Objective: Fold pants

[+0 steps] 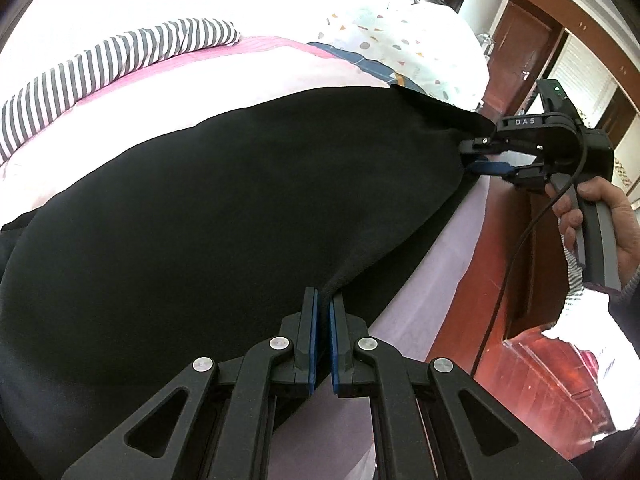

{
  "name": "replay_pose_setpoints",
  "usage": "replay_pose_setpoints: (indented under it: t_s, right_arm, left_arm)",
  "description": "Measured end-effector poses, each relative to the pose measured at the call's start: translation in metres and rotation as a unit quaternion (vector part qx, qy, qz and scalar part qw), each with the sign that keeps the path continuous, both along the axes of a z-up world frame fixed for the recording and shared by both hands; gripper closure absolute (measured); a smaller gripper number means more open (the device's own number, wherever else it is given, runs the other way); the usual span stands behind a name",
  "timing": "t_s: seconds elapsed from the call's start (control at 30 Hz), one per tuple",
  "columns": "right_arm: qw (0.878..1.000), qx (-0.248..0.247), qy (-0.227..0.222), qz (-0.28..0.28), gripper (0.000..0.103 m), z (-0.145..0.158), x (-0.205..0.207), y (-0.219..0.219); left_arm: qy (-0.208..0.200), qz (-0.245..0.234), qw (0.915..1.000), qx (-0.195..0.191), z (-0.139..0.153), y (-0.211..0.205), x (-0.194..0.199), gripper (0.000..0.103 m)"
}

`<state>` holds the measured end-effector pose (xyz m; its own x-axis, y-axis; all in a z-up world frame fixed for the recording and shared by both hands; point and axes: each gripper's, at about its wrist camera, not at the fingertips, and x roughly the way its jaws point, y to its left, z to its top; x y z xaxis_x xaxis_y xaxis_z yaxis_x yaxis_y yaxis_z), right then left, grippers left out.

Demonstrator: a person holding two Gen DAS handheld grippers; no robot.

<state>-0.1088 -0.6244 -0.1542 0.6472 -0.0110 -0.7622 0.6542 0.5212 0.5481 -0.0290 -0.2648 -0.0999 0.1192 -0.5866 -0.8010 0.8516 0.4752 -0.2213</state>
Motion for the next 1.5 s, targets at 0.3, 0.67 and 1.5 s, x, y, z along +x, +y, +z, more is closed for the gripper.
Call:
replay_pose_setpoints:
  t_s: [0.3, 0.67, 1.5]
  right_arm:
    - [0.992, -0.079, 0.04, 0.089, 0.067, 0.024, 0.03, -0.021]
    - [0.926, -0.25, 0.15, 0.241, 0.056, 0.034, 0.12, 0.005]
    - [0.985, -0.093, 0.07, 0.124, 0.095, 0.014, 0.08, -0.061]
  left_arm:
    - [-0.01, 0.001, 0.9999, 0.013, -0.001, -0.003, -0.003, 0.098]
    - [-0.017, 0.001, 0.9997, 0.019, -0.001, -0.004, -0.005, 0.097]
    - [-0.023, -0.002, 0.9995, 0.021, 0.0, -0.005, -0.009, 0.097]
